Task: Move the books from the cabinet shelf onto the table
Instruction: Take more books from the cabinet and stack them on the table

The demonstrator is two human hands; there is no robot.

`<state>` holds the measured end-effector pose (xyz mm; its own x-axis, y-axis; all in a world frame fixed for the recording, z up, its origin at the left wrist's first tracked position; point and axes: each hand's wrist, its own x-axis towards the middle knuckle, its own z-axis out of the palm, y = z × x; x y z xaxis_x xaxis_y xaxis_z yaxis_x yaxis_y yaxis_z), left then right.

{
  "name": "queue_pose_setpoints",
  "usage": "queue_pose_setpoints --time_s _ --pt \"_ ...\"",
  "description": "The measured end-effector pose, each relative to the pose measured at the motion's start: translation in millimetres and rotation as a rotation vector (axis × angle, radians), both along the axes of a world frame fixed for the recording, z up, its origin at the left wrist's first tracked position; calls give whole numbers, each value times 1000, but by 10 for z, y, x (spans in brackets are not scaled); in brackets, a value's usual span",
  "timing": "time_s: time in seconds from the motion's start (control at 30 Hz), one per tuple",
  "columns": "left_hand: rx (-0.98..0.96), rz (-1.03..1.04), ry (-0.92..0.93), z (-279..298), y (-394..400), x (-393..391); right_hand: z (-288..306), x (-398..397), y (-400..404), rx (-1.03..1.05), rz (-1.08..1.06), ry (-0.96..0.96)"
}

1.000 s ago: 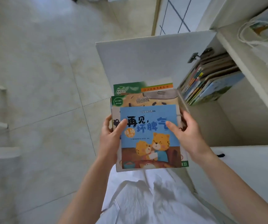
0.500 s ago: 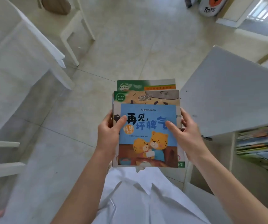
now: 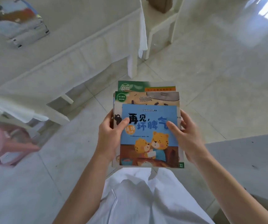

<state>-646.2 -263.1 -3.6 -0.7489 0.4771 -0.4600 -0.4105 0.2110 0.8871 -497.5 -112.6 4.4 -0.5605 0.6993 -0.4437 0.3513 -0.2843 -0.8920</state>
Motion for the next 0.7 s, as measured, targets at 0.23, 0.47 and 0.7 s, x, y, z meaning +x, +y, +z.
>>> queue_pose_setpoints --time_s 0.23,0.47,0.7 --pt "-30 209 21 -25 -641 -742 -93 -1105 -339 -31 186 -16" --pt "-53 388 -13 -121 -881 -1315 -132 -2074 -390 -29 362 -79" --pt "-50 589 -35 -215 -674 -2058 -151 -3195 -117 -5 555 -78"
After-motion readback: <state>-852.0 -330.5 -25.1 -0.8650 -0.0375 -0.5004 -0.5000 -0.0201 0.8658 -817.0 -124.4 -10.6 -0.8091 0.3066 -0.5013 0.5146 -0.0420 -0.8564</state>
